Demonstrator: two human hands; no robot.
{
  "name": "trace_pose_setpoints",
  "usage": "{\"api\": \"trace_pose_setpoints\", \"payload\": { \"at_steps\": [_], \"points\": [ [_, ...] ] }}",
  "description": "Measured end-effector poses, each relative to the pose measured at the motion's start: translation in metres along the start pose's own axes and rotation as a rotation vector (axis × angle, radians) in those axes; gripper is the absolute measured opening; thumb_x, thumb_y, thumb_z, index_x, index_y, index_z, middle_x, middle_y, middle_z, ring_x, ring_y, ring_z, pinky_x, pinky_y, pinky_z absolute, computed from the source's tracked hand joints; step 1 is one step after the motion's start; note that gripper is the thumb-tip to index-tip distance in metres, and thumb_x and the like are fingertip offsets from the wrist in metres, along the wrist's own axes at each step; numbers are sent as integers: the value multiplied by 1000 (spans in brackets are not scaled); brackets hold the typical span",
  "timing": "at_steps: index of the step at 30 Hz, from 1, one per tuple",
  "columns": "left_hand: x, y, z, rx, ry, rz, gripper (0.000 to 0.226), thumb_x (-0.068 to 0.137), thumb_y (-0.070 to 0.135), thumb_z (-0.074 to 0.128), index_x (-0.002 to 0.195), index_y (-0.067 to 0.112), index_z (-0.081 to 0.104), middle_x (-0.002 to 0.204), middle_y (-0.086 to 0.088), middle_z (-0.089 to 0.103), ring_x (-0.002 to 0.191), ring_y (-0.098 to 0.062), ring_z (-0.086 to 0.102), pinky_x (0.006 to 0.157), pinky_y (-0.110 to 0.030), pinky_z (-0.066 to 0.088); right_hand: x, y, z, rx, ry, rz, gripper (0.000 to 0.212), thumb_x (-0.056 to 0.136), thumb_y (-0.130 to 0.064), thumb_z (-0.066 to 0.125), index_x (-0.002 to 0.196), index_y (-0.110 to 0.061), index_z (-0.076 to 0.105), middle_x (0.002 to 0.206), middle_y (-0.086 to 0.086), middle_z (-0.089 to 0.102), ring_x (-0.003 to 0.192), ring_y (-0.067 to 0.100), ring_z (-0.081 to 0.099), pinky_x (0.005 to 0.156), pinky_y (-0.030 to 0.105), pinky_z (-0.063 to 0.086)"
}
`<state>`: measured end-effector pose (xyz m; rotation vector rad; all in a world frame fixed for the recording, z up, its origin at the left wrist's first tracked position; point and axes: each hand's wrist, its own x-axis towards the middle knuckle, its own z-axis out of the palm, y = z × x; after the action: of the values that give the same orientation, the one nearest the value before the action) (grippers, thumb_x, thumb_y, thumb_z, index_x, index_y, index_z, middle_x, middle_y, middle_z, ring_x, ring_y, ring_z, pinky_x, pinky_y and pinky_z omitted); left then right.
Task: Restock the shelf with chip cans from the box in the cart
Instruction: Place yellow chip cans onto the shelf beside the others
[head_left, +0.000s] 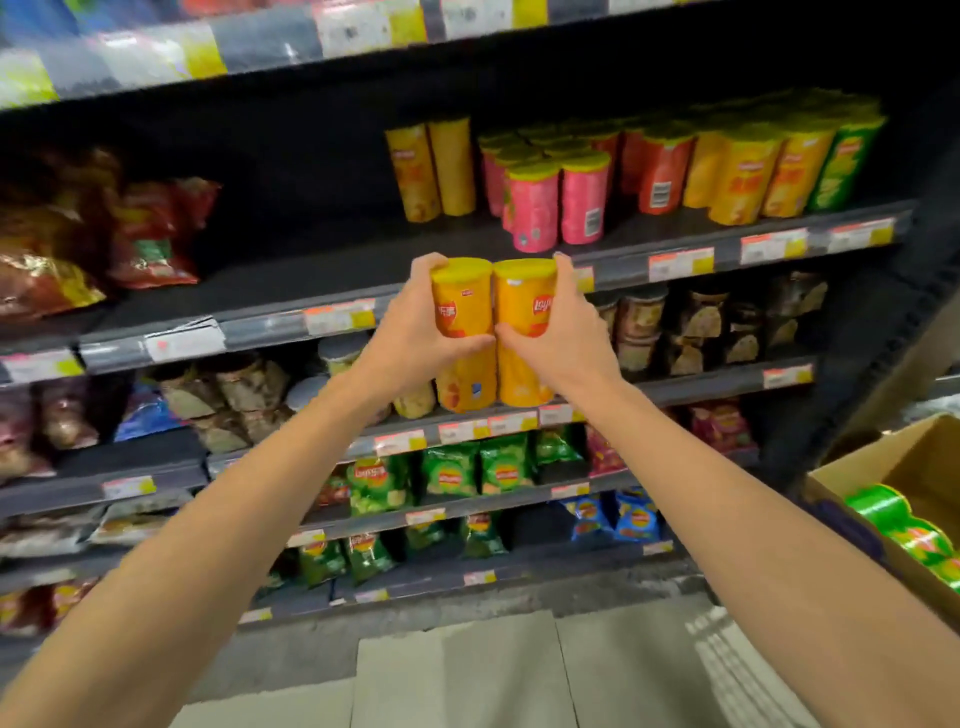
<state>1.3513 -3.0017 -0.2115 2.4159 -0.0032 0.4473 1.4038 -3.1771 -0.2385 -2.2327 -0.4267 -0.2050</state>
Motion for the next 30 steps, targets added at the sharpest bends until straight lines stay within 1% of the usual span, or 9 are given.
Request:
{"api": "trace_pose_setpoints", "payload": {
  "at_steps": [3, 6, 11, 14, 17, 22, 25, 28, 30],
  "points": [
    [10, -22, -29, -17, 43, -4, 91, 72, 38, 85, 140, 24, 26, 120, 3, 51, 106, -13, 54, 89, -34, 51, 21, -29, 21, -9, 12, -39, 105, 82, -50, 71, 158, -22, 4, 144, 11, 48, 128, 34, 50, 101, 48, 45],
    [26, -35, -50, -24, 78, 6, 91, 70, 42, 85, 138, 30, 26, 120, 6, 51, 107, -13, 56, 89, -40, 54, 42, -48, 34, -41, 27, -87, 104, 83, -53, 69, 157, -22, 2, 143, 10, 48, 126, 32, 52, 99, 48, 47],
    [60, -43, -65, -21, 146, 64, 89, 71, 45, 84, 137, 30, 25, 122, 6, 52, 107, -13, 57, 88, -40, 54, 86, -62, 33, -92, 69, -155, 103, 83, -52, 69, 157, -21, 4, 144, 10, 48, 124, 34, 54, 96, 47, 47],
    [85, -46, -68, -19, 167, 68, 88, 72, 44, 84, 136, 29, 26, 120, 7, 52, 106, -10, 57, 87, -35, 55, 114, -65, 34, -95, 85, -185, 101, 83, -53, 69, 156, -22, 6, 140, 11, 52, 121, 35, 55, 96, 50, 49],
    [107, -52, -70, -24, 174, 48, 88, 72, 41, 84, 137, 27, 26, 120, 8, 51, 104, -6, 57, 86, -30, 54, 139, -68, 41, -72, 45, -177, 100, 82, -55, 67, 155, -23, 6, 145, 9, 46, 127, 35, 50, 101, 52, 45],
    [134, -65, -74, 17, 197, 32, 92, 72, 38, 85, 140, 24, 24, 124, 6, 49, 106, -10, 56, 85, -29, 52, 167, -70, 48, -45, 5, -145, 102, 80, -61, 68, 155, -21, 12, 142, 9, 50, 126, 35, 51, 98, 45, 43],
    [143, -72, -76, -4, 204, 21, 92, 73, 36, 84, 142, 24, 23, 124, 7, 48, 105, -5, 55, 79, -20, 49, 174, -71, 48, -33, 3, -152, 104, 81, -60, 69, 156, -22, 8, 143, 9, 49, 127, 33, 51, 99, 45, 45],
    [153, -79, -76, -22, 220, 0, 92, 73, 34, 84, 141, 25, 23, 128, 3, 49, 107, -8, 55, 74, -14, 47, 183, -73, 54, 3, 17, -180, 106, 80, -57, 70, 157, -21, 6, 137, 11, 55, 121, 34, 56, 97, 50, 49],
    [159, -84, -73, -12, 234, 5, 92, 73, 34, 84, 140, 25, 23, 130, 0, 49, 109, -12, 56, 75, -14, 47, 188, -71, 60, 38, 24, -181, 106, 81, -54, 72, 158, -21, 6, 132, 10, 58, 116, 33, 60, 93, 49, 53]
  ]
}}
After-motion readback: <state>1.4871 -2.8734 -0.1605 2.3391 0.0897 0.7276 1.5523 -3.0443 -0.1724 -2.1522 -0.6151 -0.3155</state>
